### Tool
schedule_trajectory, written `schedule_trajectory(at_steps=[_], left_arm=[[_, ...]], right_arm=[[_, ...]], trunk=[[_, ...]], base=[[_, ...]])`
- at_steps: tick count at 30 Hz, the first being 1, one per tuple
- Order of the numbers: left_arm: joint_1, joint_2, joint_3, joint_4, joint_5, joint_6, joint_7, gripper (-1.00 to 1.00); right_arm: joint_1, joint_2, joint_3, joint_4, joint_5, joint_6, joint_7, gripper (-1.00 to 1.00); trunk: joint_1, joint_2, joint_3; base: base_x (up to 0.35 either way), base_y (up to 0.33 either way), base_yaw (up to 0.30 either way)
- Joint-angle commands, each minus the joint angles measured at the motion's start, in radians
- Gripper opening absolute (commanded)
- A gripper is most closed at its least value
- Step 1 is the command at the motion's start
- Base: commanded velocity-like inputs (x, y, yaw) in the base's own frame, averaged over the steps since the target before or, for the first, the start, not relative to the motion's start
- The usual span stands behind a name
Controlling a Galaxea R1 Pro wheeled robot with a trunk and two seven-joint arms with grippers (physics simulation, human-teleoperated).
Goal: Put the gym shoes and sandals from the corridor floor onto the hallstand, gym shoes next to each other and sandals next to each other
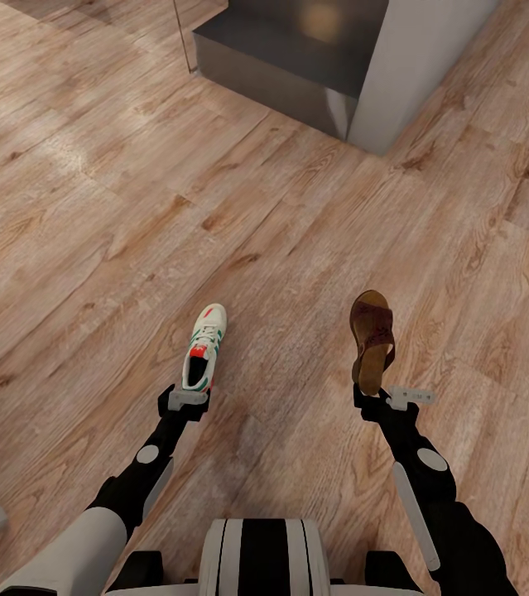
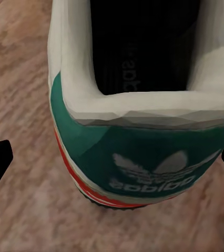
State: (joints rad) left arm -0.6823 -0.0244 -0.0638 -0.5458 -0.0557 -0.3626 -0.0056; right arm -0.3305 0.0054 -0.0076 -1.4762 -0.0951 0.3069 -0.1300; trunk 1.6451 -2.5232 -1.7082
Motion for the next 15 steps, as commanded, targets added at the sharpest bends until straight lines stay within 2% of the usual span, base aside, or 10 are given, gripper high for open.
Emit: schedule_trajectory(at_steps=[1, 12, 13, 15], left_arm=[[0.000, 0.000, 0.001, 0.001, -0.006, -0.003, -0.001, 1.00], [0.000, 0.000, 0.000, 0.001, -0.006, -0.016, 0.000, 1.00], [0.000, 0.000, 0.000, 0.001, -0.006, -0.016, 0.001, -1.00], [0.000, 0.000, 0.001, 0.000, -0.006, -0.016, 0.001, -1.00]], right_arm=[[0.000, 0.000, 0.000, -0.002, -0.013, 0.005, -0.006, -1.00], [-0.001, 0.000, 0.000, -0.002, -0.013, 0.005, -0.006, -1.00], [0.000, 0.000, 0.000, -0.002, -0.013, 0.005, -0.006, -1.00], [0.000, 0.000, 0.000, -0.002, -0.013, 0.005, -0.006, -1.00]], trunk=[[0.000, 0.000, 0.000], [0.000, 0.000, 0.000], [0.000, 0.000, 0.000], [0.000, 0.000, 0.000]], base=[[0.019, 0.000, 0.000], [0.040, 0.000, 0.000], [0.003, 0.000, 0.000], [0.001, 0.000, 0.000]])
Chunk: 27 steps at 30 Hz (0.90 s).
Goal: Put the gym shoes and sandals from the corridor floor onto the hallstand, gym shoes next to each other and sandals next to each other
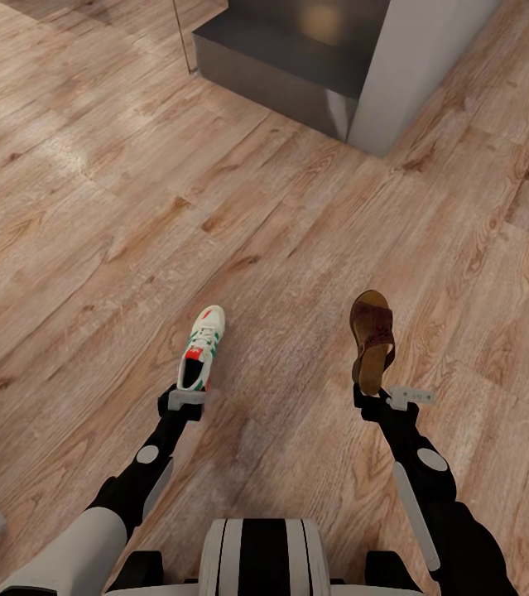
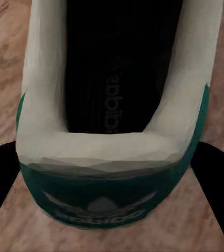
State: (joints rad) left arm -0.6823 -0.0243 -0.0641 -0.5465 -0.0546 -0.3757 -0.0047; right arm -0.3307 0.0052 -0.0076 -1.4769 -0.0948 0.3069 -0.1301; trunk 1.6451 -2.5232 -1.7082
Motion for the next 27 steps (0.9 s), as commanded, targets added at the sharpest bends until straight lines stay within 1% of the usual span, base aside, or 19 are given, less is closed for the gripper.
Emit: schedule_trajectory(at_steps=[1, 27], left_arm=[[0.000, 0.000, 0.001, 0.001, -0.007, -0.003, 0.000, -1.00], [0.000, 0.000, 0.002, -0.007, -0.007, -0.003, 0.001, -1.00]], right_arm=[[0.000, 0.000, 0.000, -0.002, -0.013, 0.005, -0.006, -1.00], [0.000, 0.001, 0.000, -0.001, -0.013, 0.005, -0.006, -1.00]], trunk=[[0.000, 0.000, 0.000], [0.000, 0.000, 0.000]], base=[[0.000, 0.000, 0.000], [0.000, 0.000, 0.000]])
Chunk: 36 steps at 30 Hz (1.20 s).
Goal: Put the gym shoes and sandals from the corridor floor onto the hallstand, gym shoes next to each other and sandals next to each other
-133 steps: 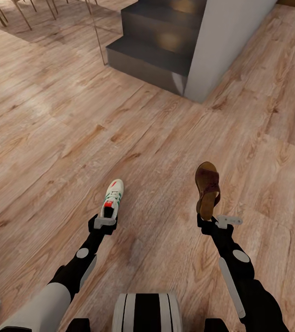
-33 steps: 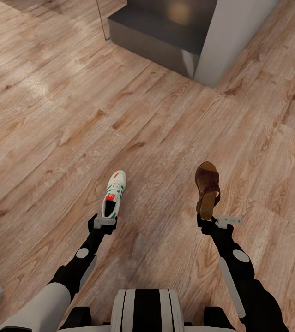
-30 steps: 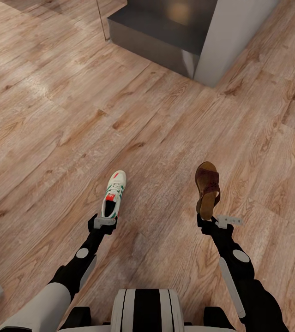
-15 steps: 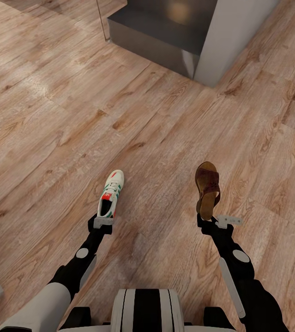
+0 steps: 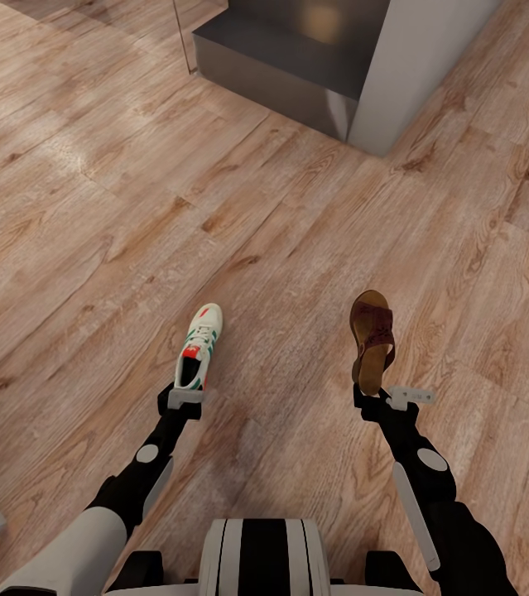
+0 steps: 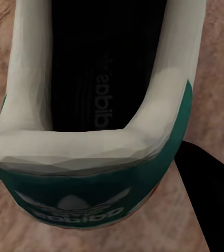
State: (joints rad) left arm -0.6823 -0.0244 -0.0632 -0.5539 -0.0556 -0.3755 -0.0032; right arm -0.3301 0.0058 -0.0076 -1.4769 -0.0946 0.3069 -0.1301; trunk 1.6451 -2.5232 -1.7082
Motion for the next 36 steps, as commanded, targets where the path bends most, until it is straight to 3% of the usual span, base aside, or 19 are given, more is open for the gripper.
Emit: schedule_trajectory(at_steps=[1, 9, 12, 21, 23, 25, 27, 29, 32, 36], left_arm=[[0.000, 0.000, 0.001, -0.003, -0.006, -0.003, 0.000, -1.00], [0.000, 0.001, 0.006, -0.120, -0.006, 0.008, 0.001, -1.00], [0.000, 0.001, 0.009, -0.215, -0.006, 0.062, 0.002, -1.00], [0.000, 0.001, 0.007, -0.676, -0.006, 0.510, -0.001, -1.00], [0.000, 0.001, 0.007, -0.823, -0.006, 0.701, -0.006, -1.00], [0.000, 0.001, 0.006, -0.917, -0.006, 0.836, -0.022, -1.00], [0.001, -0.001, 0.002, -1.009, -0.005, 1.023, -0.044, -1.00], [0.011, -0.003, 0.001, -1.022, -0.003, 1.082, -0.048, -1.00], [0.050, -0.004, 0.001, -1.027, 0.009, 1.110, -0.050, -1.00], [0.095, -0.004, 0.000, -1.029, 0.054, 1.118, -0.050, -1.00]], right_arm=[[0.000, 0.000, 0.000, -0.001, -0.013, 0.005, -0.006, -1.00], [-0.001, 0.000, 0.000, -0.002, -0.013, 0.005, -0.006, -1.00], [-0.001, 0.000, 0.000, -0.002, -0.013, 0.005, -0.007, -1.00], [0.000, 0.001, 0.003, -0.002, -0.013, 0.006, -0.007, -1.00], [-0.001, 0.002, 0.006, -0.001, -0.013, 0.006, -0.007, -1.00], [-0.001, 0.003, 0.008, -0.001, -0.013, 0.006, -0.007, -1.00], [0.000, 0.005, 0.009, 0.001, -0.014, 0.006, -0.006, -1.00], [0.000, 0.005, 0.009, 0.001, -0.013, 0.006, -0.006, -1.00], [0.000, 0.005, 0.009, 0.001, -0.011, 0.006, -0.006, -1.00], [-0.001, 0.005, 0.009, 0.000, -0.005, 0.006, -0.008, -1.00]], trunk=[[0.000, 0.000, 0.000], [0.000, 0.000, 0.000], [0.000, 0.000, 0.000], [0.000, 0.000, 0.000], [0.000, 0.000, 0.000], [0.000, 0.000, 0.000], [0.000, 0.000, 0.000], [0.000, 0.000, 0.000], [0.000, 0.000, 0.000], [0.000, 0.000, 0.000]], base=[[0.000, 0.000, 0.000], [0.000, 0.000, 0.000], [0.000, 0.000, 0.000], [0.000, 0.000, 0.000], [0.000, 0.000, 0.000], [0.000, 0.000, 0.000], [0.000, 0.000, 0.000], [0.000, 0.000, 0.000], [0.000, 0.000, 0.000], [0.000, 0.000, 0.000]])
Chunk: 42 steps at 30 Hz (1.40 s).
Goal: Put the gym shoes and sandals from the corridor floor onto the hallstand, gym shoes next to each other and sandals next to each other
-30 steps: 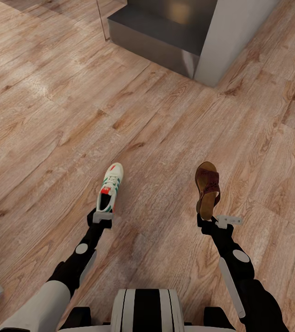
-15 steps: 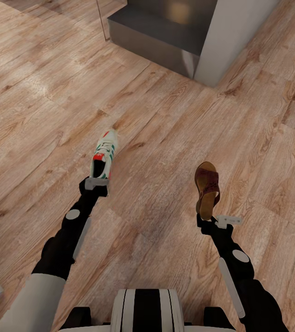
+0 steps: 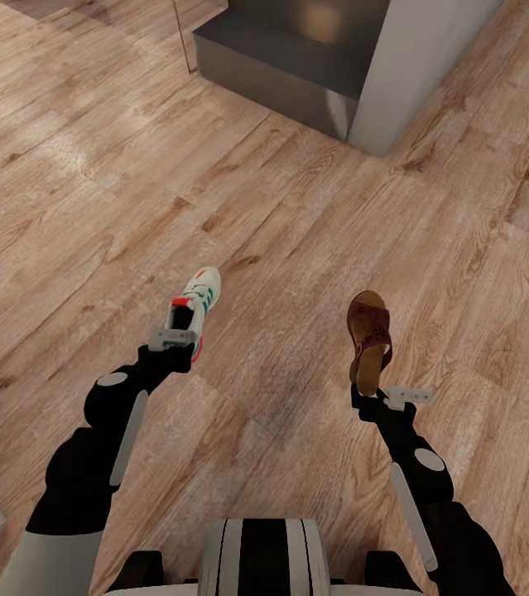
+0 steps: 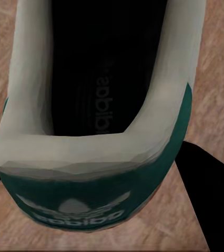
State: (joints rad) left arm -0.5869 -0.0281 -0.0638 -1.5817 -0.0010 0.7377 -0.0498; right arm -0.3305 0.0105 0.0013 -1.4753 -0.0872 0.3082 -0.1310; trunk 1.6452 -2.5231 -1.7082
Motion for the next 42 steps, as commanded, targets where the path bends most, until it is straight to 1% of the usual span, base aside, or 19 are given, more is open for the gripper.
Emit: schedule_trajectory(at_steps=[1, 3, 8, 24, 42], left_arm=[[0.005, 0.000, 0.002, 0.009, 0.008, 0.006, -0.004, -1.00], [0.007, 0.000, 0.002, 0.033, 0.012, 0.005, -0.004, -1.00], [0.008, 0.003, 0.005, 0.080, 0.007, 0.001, -0.004, -1.00], [0.009, 0.004, 0.004, 0.096, 0.010, -0.001, -0.004, -1.00], [0.009, 0.004, 0.004, 0.104, 0.009, -0.001, -0.004, -1.00]], right_arm=[[0.000, 0.001, 0.000, -0.003, -0.010, 0.005, -0.008, -1.00], [-0.001, 0.000, 0.000, -0.003, -0.010, 0.005, -0.008, -1.00], [0.000, 0.001, 0.000, -0.003, -0.009, 0.005, -0.009, -1.00], [0.000, 0.001, -0.007, -0.004, -0.009, 0.005, -0.009, -1.00], [0.000, 0.001, -0.007, -0.011, -0.009, 0.005, -0.009, -1.00]], trunk=[[0.000, 0.000, 0.000], [0.000, 0.000, 0.001], [0.000, 0.000, 0.004], [0.000, 0.000, 0.012], [-0.008, 0.004, 0.102]], base=[[0.000, 0.000, -0.063], [0.000, 0.000, -0.155], [0.000, 0.000, -0.243], [0.000, 0.000, -0.291], [0.000, 0.000, -0.240]])
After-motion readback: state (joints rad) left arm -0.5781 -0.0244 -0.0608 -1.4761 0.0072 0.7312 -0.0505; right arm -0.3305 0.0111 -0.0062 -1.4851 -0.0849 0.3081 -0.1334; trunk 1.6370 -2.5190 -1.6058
